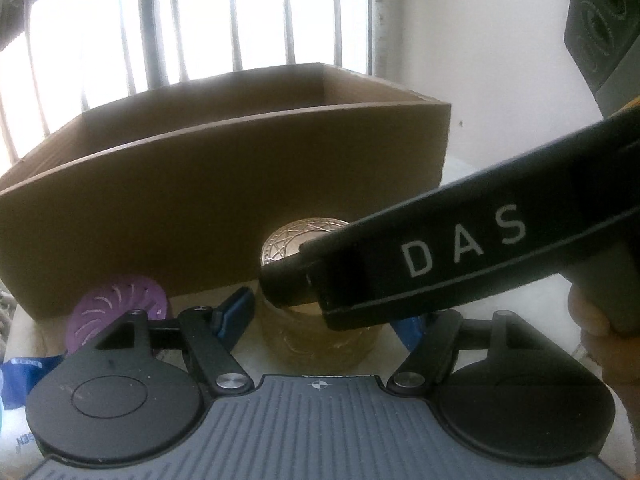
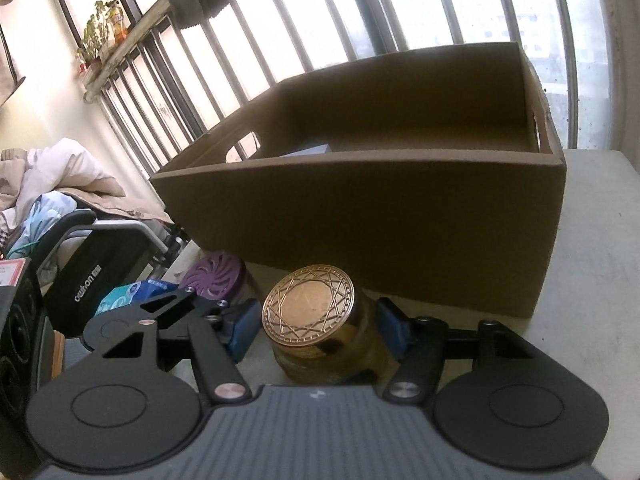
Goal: Organize objects
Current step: 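Move the right gripper to the gold-lidded glass jar and close on it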
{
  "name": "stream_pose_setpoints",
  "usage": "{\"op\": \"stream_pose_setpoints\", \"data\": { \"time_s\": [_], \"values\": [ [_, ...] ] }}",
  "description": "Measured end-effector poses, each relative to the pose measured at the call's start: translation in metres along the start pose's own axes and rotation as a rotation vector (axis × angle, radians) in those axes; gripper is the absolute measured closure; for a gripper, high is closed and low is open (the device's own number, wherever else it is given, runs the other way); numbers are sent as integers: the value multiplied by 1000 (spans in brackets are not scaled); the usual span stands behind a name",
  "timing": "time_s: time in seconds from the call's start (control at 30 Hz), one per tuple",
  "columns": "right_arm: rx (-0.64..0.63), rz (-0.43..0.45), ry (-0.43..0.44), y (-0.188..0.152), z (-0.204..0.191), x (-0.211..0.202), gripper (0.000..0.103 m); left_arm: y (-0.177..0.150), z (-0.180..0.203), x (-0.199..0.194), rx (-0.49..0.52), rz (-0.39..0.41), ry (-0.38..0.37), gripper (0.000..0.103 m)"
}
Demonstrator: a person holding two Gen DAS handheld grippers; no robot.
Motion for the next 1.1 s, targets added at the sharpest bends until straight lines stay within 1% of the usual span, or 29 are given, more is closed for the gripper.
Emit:
{"op": "stream_pose_setpoints", "data": {
  "time_s": [0.3,0.4,0.5,0.53,0.6,0.63,0.77,0.87,1.0,1.1],
  "values": [
    [-19,-19,-2,-14,-4,-19,37,-4,16,-17,23,3,-39,32],
    [-19,-27,4,-19,-5,-26,37,-7,18,-22,14,3,-52,31],
    [-21,-27,-11,-20,-5,-31,36,-10,19,-27,8,6,-52,21],
    [-26,-24,-20,-20,-5,-33,36,-12,18,-28,9,3,-49,19],
    [-29,-27,-35,-20,-5,-34,28,-11,15,-25,5,-8,-47,18],
    [-26,-32,-39,-20,-4,-33,27,-10,11,-21,3,-14,-56,17],
    [-20,-86,-29,-19,-4,-22,25,-12,1,-6,-20,-49,-83,18],
    [-23,-116,-32,-19,-5,-13,25,-14,-2,3,-29,-64,-95,20],
    [-9,-152,-19,-18,-3,-3,25,-16,-1,8,-26,-56,-96,23],
    [-12,-163,-17,-17,-5,3,24,-13,-5,16,-23,-51,-101,27]
  ]
}}
Point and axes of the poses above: each gripper's, at about its wrist camera, not at the fingertips, and x roughly the way its jaws point, z to its right, y to its top, the point moved 1 cm from there along x, roughly the way its jaws point, and after that the axes turned 15 degrees about -y, right-handed, at the moved point
